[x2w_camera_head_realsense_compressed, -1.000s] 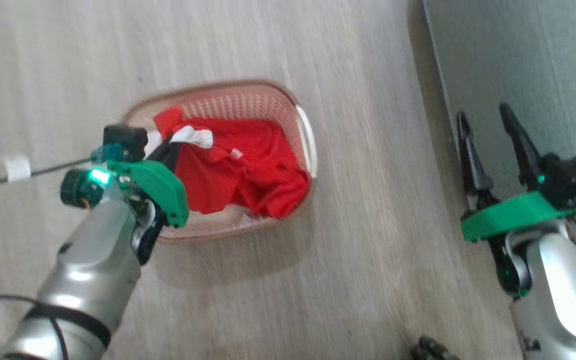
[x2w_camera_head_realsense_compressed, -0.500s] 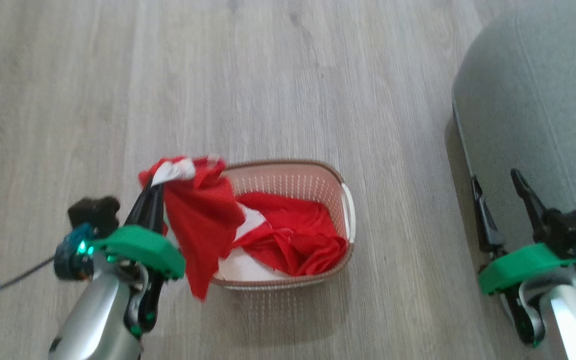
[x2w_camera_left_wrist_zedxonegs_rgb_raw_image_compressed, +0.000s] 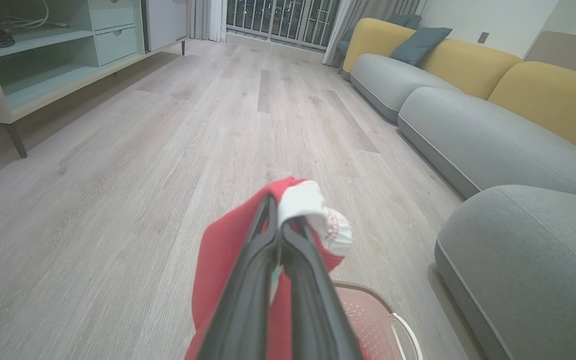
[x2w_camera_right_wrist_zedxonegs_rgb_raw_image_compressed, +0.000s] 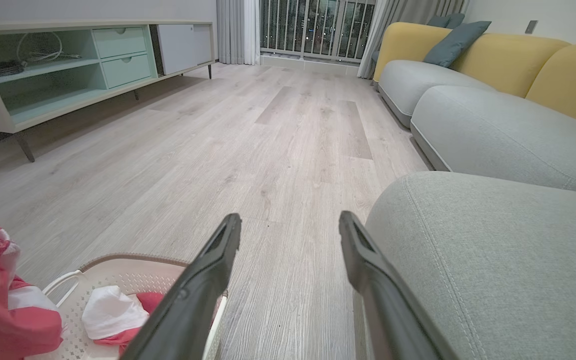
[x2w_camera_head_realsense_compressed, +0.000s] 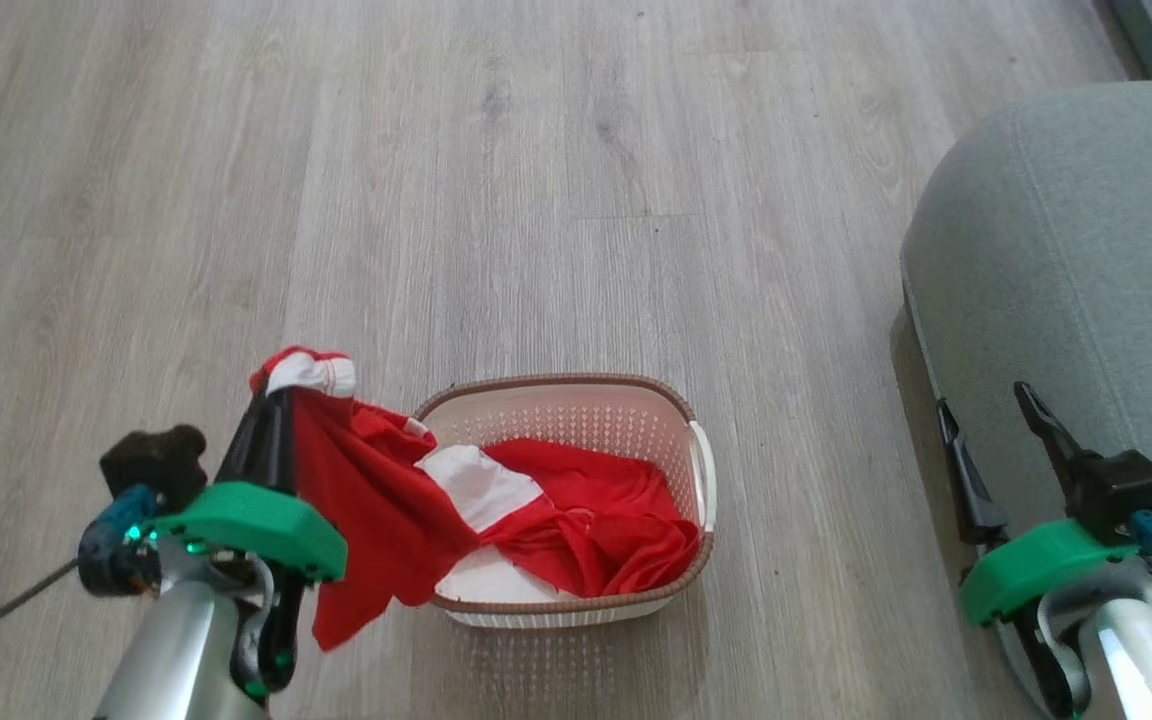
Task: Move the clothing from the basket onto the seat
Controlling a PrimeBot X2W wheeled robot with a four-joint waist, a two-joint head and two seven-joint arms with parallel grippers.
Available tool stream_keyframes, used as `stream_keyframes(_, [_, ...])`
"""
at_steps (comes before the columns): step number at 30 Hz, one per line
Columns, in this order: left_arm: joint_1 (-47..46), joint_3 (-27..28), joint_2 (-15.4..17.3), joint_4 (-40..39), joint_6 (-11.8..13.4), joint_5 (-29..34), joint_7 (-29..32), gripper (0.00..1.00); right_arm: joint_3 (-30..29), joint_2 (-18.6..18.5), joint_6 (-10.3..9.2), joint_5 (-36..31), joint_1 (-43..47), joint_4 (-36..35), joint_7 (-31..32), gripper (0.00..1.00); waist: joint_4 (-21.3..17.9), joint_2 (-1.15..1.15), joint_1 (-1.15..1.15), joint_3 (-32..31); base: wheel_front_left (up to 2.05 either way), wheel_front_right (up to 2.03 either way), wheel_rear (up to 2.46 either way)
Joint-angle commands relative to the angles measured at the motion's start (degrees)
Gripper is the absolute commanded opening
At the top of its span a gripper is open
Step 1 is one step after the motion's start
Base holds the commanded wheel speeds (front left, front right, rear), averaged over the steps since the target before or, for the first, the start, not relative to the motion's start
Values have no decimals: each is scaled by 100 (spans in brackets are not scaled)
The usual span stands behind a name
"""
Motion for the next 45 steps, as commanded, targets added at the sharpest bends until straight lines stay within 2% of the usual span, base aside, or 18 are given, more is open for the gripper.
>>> stream_keyframes(1, [-150,253,42,-183,-34,68,-72,0,131,-137,-1,-23,-54,-151,-37,100,-22,-1,1,-7,0,0,0])
stream_keyframes(8, [-168,359,-42,-117,-148,205,-72,0,246,-126,-1,-10,-60,-161,-37,100,-63,-1,1,11,0,0,0])
stream_keyframes(14, [-242,299,-123,-174,-300,271,-72,0,742,-163,-1,115,-157,-323,-37,100,-82,-1,1,-33,0,0,0])
stream_keyframes(17, [-353,101,-179,-288,-422,306,-25,0,1278,-174,-1,216,-328,-418,-37,100,-69,-1,1,-39,0,0,0])
stream_keyframes(22, [-606,-316,-285,-600,-575,376,253,0,2506,-263,-1,459,-858,-389,-37,100,-26,-1,1,-64,0,0,0])
stream_keyframes(28, [-808,-904,-399,-1062,-732,390,668,0,3564,-399,-1,726,-1625,-218,-37,100,53,-1,1,-91,0,0,0])
stream_keyframes(37, [-943,-1622,-495,-1552,-859,207,1023,0,4303,-535,-1,986,-2346,124,-37,100,119,-1,1,-138,0,0,0])
stream_keyframes(45, [-957,-2256,-525,-1794,-957,-210,1291,0,4598,-562,-1,1218,-2602,421,-37,100,98,-1,1,-166,0,0,0])
